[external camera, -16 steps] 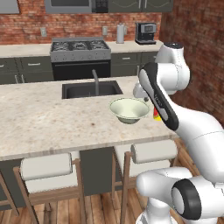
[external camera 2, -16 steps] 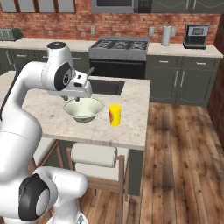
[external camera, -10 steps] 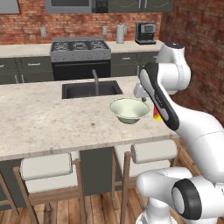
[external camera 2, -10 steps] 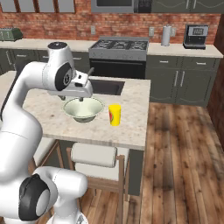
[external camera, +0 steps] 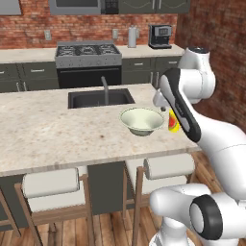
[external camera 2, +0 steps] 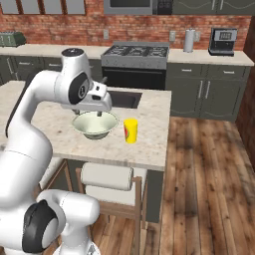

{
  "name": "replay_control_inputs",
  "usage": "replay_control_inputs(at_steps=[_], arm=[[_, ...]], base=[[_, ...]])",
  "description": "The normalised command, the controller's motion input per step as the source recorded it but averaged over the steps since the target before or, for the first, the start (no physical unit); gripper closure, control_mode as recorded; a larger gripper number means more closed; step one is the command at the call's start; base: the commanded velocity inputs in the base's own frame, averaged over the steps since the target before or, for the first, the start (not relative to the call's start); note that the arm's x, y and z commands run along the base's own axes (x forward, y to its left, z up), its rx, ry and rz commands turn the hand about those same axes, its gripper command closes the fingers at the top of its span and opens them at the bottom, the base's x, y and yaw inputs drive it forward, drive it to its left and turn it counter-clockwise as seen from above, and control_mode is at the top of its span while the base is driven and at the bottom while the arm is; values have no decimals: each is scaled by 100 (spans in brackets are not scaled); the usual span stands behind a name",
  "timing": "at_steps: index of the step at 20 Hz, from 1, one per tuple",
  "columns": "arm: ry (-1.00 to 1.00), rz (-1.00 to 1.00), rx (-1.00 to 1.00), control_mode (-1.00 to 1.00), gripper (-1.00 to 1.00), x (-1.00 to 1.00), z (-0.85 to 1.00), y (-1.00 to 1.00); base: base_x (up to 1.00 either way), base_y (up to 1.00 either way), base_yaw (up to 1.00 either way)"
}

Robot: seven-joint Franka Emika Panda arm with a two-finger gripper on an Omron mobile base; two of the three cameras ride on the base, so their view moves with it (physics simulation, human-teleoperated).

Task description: Place the cup inside the bowl on the dining table and move the bowl to any counter.

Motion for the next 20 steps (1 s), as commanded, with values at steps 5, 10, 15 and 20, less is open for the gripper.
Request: replay_control_inputs(at_steps=[5, 10, 15, 20], arm=[[0, -5, 0, -100, -100, 0, 0, -50], [0, -10, 0, -100, -100, 0, 0, -46], [0, -7, 0, -100, -100, 0, 0, -30], [0, -5, 0, -100, -100, 0, 0, -24]], base=[[0, 0, 0], [0, 0, 0], [0, 0, 0], [0, 0, 0]])
